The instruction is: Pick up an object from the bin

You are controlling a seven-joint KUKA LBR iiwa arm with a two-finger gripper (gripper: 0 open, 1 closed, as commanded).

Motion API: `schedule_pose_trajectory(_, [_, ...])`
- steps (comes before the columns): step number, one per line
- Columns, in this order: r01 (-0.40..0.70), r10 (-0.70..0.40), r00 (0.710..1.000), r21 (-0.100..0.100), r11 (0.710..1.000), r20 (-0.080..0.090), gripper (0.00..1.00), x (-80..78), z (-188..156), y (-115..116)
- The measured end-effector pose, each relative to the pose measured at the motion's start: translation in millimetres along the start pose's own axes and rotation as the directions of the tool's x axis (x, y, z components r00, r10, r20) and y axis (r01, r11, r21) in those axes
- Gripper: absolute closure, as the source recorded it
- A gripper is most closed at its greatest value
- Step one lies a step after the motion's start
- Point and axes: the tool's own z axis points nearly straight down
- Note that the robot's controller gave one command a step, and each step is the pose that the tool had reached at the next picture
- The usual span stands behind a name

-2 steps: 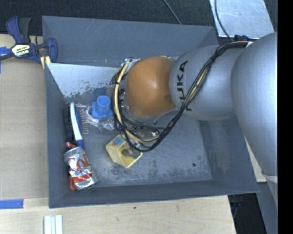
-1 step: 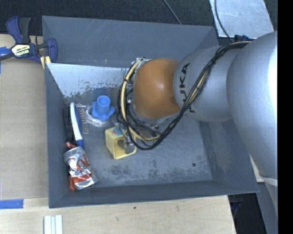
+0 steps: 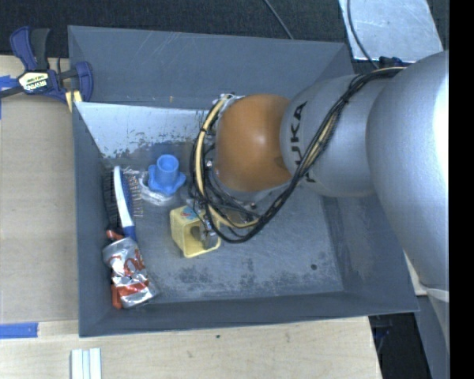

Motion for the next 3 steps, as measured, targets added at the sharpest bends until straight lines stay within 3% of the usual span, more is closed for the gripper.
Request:
schedule_pose_trajectory(2, [0.000, 0.000, 1.000, 0.000, 1.000, -0.011, 1.00, 3.2, -34, 0])
schedule_pose_trajectory(3, [-0.001, 0.001, 1.000, 0.001, 1.000, -0.003, 1.00, 0.3, -72, 0])
